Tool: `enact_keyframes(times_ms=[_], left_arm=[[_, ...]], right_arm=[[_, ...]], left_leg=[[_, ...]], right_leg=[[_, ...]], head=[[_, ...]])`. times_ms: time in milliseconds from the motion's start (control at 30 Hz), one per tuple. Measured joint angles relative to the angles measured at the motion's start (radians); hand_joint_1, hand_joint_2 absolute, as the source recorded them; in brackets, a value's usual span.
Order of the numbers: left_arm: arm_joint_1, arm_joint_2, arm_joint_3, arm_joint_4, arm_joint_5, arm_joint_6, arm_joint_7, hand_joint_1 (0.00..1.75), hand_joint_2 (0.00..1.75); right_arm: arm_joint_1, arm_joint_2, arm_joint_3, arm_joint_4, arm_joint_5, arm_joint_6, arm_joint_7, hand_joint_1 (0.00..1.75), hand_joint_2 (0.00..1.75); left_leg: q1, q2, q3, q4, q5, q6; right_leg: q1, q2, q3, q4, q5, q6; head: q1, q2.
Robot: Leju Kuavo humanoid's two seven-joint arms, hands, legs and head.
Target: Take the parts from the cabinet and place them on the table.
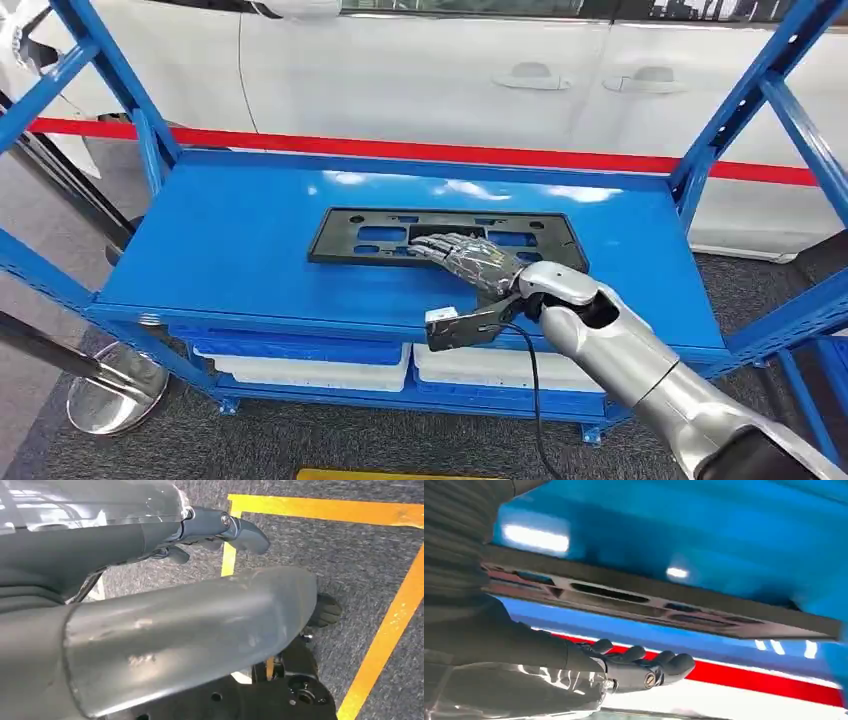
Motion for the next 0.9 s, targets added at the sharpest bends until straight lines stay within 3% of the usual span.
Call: enact_keyframes(times_ms=[100, 267, 500, 833, 867, 900], left_arm=[[-0.015, -0.002, -0.004, 0.000, -0.019, -0.002, -0.007, 0.00, 0.00], [-0.018, -0.004, -0.005, 0.000, -0.031, -0.004, -0.014, 0.00, 0.00], [-0.019, -0.006, -0.010, 0.000, -0.032, -0.011, -0.024, 0.00, 0.00], [-0.020, -0.009, -0.010, 0.000, -0.035, -0.017, -0.029, 0.00, 0.00], [-0.020, -0.010, -0.010, 0.000, -0.033, -0.013, -0.029, 0.00, 0.00], [-0.020, -0.011, -0.010, 0.000, -0.031, -0.009, -0.029, 0.00, 0.00]], right_arm=[[-0.037, 0.031, 0.005, 0.208, 0.046, -0.089, 0.011, 0.00, 1.75], [-0.057, 0.024, 0.011, 0.321, 0.060, -0.099, 0.007, 0.00, 1.75], [-0.078, 0.026, 0.016, 0.350, 0.051, -0.095, 0.029, 0.00, 1.75], [-0.089, 0.026, 0.069, 0.312, -0.006, -0.100, 0.076, 0.00, 1.75], [-0.089, 0.026, 0.071, 0.310, -0.006, -0.108, 0.081, 1.34, 1.75], [-0.090, 0.026, 0.073, 0.310, -0.006, -0.116, 0.082, 1.73, 1.75]], left_leg=[[0.000, -0.014, -0.005, 0.000, 0.003, -0.001], [0.000, -0.035, -0.012, 0.000, 0.008, 0.000], [0.000, -0.049, -0.013, -0.001, 0.010, -0.001], [0.000, -0.054, -0.015, -0.001, 0.011, -0.002], [0.000, -0.055, -0.015, -0.001, 0.011, -0.002], [0.000, -0.056, -0.015, -0.001, 0.012, -0.002]], right_leg=[[0.000, -0.015, 0.004, 0.001, -0.002, -0.001], [0.000, -0.036, 0.005, 0.002, -0.004, -0.001], [0.001, -0.051, 0.007, 0.003, -0.006, -0.002], [0.001, -0.056, 0.007, 0.004, -0.007, -0.003], [0.001, -0.057, 0.007, 0.004, -0.007, -0.003], [0.001, -0.057, 0.007, 0.004, -0.007, -0.003]], head=[[0.000, 0.000], [0.000, 0.000], [0.000, 0.000], [0.000, 0.000], [0.000, 0.000], [0.000, 0.000]])
